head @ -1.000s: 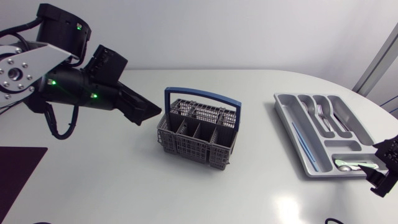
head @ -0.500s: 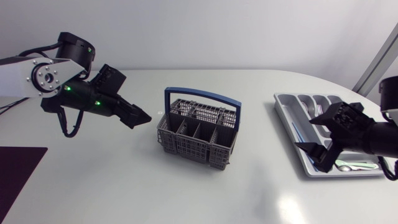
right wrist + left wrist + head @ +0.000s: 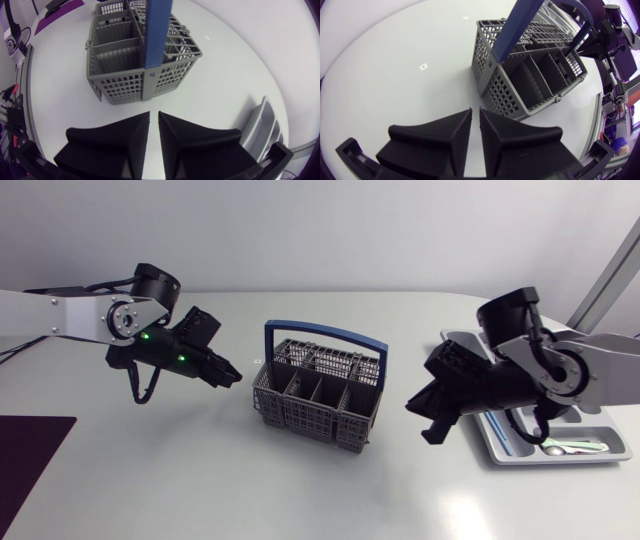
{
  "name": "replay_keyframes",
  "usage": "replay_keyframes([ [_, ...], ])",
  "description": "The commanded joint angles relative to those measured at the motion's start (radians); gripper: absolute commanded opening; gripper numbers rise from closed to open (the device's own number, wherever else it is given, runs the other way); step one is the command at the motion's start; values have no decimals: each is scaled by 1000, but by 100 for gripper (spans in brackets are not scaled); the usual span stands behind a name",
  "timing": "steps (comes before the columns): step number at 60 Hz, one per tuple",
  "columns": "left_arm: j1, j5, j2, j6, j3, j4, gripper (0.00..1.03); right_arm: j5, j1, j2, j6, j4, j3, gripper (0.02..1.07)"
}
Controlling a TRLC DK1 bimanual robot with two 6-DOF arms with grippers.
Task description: Sort the cutlery from the basket into the organizer compartments.
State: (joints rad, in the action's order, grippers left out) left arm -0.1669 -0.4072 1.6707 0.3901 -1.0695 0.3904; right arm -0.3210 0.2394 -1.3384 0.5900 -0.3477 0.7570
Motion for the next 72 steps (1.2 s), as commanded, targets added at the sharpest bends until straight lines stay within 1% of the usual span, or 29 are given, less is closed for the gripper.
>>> replay_keyframes([
  [1,-22,-8,49,13,-29,-2,3,-7,47,-56,-71,23,38,8],
  [7,-36,-13,72,15,-35,-4,3,-7,78,-128,-111,47,74,8],
  [9,-39,-41,78,16,-35,-10,3,-7,83,-153,-127,58,90,8],
  [14,-46,-70,93,13,-40,-15,3,-32,87,-186,-156,69,119,8],
  [19,-46,-127,95,16,-35,-13,3,-35,97,-209,-180,75,140,8],
  [32,-26,-176,73,41,2,-13,3,-43,112,-271,-210,82,209,8],
  [42,-11,-185,31,59,52,-13,3,-49,124,-317,-217,79,265,8],
  [47,10,-203,-5,66,80,-10,3,-52,135,-344,-222,75,295,8],
  [55,13,-213,-42,67,112,-5,3,-50,146,-358,-229,72,317,8],
  [65,13,-213,-63,66,126,-5,3,-50,149,-340,-229,67,294,8],
  [72,13,-213,-63,66,126,-5,3,-49,126,-326,-226,69,277,8],
])
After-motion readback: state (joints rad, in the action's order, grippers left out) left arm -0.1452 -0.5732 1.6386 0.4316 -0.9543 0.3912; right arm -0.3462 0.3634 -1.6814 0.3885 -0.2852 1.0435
